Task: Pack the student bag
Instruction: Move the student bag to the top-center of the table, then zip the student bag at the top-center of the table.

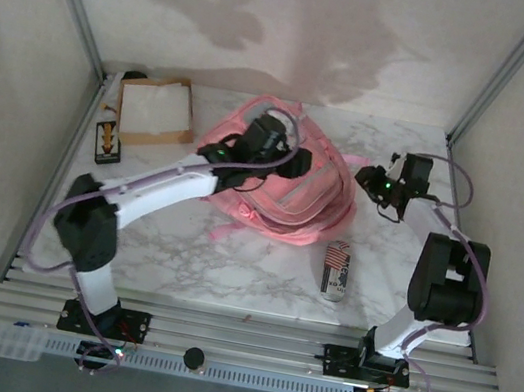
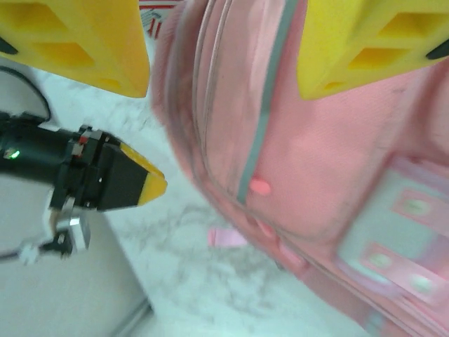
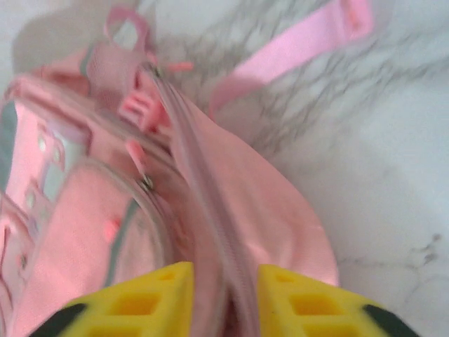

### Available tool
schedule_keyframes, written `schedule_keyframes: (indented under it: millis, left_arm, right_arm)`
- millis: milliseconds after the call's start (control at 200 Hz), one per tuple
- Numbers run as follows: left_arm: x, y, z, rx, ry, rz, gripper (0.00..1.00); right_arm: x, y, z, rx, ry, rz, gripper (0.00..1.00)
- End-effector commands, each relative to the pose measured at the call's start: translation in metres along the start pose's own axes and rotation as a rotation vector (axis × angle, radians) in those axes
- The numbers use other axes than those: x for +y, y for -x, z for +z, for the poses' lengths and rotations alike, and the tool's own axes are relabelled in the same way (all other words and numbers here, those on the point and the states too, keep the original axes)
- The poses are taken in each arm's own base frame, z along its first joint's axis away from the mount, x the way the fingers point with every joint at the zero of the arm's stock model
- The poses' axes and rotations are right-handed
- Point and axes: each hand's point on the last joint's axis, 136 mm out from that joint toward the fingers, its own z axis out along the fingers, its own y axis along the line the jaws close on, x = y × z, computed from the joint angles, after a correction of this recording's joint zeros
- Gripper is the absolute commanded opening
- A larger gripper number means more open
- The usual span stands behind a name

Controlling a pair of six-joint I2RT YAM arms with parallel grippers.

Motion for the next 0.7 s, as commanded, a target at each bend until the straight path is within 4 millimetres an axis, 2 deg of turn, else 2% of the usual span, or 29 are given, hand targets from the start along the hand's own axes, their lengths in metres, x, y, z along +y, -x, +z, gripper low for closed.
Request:
schedule_keyframes:
  millis: [0,40,105,180,345,466,521,591,696]
  left_arm:
    - [0.048,-0.004,-0.035,-0.054,0.108,-0.116,0.59]
    - [0.059,-0.009,-0.049,-0.071,0.122,-0.141,0.60]
    - [0.076,-0.018,-0.064,-0.081,0.146,-0.192,0.60]
    - [0.090,-0.030,-0.075,-0.086,0.155,-0.244,0.62]
    - [0.119,-0.056,-0.075,-0.062,0.185,-0.349,0.63]
    - [0.132,-0.061,-0.068,-0.067,0.177,-0.419,0.63]
    - [0.136,-0.063,-0.063,-0.073,0.169,-0.434,0.64]
    - [0.144,-0.066,-0.056,-0.068,0.183,-0.464,0.64]
    - [0.153,-0.065,-0.047,-0.062,0.186,-0.481,0.64]
  right_arm:
    - [0.022,0.013,-0.023,-0.061,-0.035,-0.090,0.47]
    - [0.028,0.006,-0.028,-0.040,-0.056,-0.108,0.52]
    - [0.048,-0.019,-0.034,0.023,-0.050,-0.155,0.53]
    - [0.077,-0.065,-0.037,0.110,-0.039,-0.237,0.57]
    - [0.116,-0.169,-0.039,0.292,-0.047,-0.316,0.58]
    - [0.138,-0.223,-0.036,0.341,-0.075,-0.369,0.59]
    - [0.142,-0.239,-0.027,0.348,-0.087,-0.381,0.59]
    - [0.143,-0.247,-0.014,0.319,-0.132,-0.381,0.57]
    - [0.157,-0.261,0.004,0.293,-0.102,-0.340,0.54]
